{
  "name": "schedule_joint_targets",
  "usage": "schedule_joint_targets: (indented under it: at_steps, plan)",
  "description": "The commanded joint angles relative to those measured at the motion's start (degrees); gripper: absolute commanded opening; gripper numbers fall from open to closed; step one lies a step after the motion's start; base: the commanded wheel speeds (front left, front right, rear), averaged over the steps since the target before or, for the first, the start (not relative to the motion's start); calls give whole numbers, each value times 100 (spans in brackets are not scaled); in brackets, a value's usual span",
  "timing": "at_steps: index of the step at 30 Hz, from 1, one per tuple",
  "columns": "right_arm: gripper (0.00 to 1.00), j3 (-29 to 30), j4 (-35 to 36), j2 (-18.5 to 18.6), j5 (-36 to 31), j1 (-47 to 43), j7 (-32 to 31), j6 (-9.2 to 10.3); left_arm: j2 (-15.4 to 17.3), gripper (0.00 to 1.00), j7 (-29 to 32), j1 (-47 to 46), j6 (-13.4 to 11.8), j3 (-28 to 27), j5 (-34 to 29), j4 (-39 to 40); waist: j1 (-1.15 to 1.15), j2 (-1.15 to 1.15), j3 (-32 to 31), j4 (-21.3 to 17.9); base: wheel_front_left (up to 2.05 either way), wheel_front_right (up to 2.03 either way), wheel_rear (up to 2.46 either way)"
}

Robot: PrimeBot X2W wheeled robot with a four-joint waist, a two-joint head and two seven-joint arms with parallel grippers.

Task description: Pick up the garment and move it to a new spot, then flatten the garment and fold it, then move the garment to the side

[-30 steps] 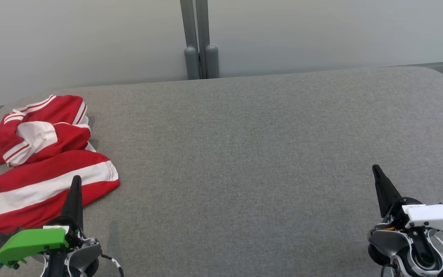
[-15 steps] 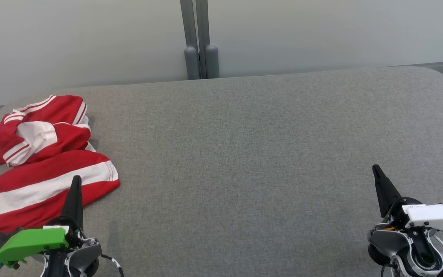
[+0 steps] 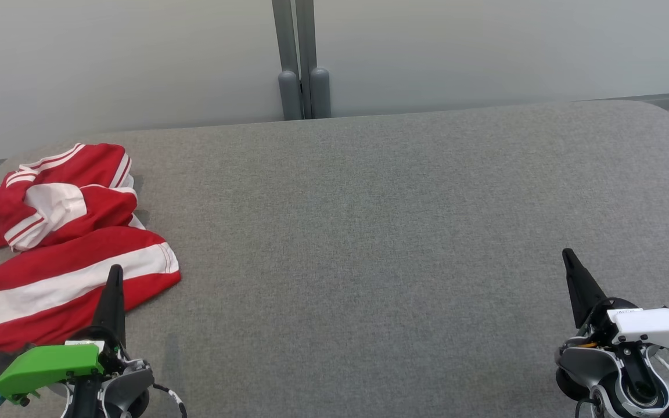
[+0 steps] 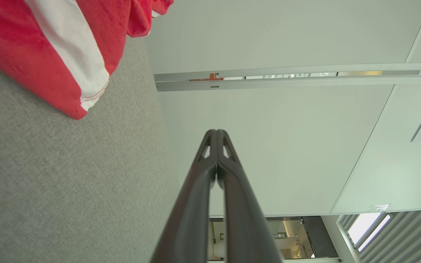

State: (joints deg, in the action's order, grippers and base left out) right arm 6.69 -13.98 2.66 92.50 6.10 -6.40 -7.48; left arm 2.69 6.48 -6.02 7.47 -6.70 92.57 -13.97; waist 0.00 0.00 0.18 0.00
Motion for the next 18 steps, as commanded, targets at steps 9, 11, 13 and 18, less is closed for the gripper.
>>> schedule_joint_targets:
  at_steps: [9, 11, 13, 18]
  plan:
    - [0, 0, -9, 12, -30, -18, -5, -3, 10, 0, 2, -2, 20, 2, -44, -9, 0, 0, 0, 0, 0, 0, 0]
    - [0, 0, -9, 12, -30, -18, -5, -3, 10, 0, 2, -2, 20, 2, -44, -9, 0, 0, 0, 0, 0, 0, 0]
    - [0, 0, -9, 12, -30, -18, -5, -3, 10, 0, 1, -2, 20, 2, -44, -9, 0, 0, 0, 0, 0, 0, 0]
    - [0, 0, -9, 12, -30, -18, -5, -3, 10, 0, 2, -2, 20, 2, -44, -9, 0, 0, 0, 0, 0, 0, 0]
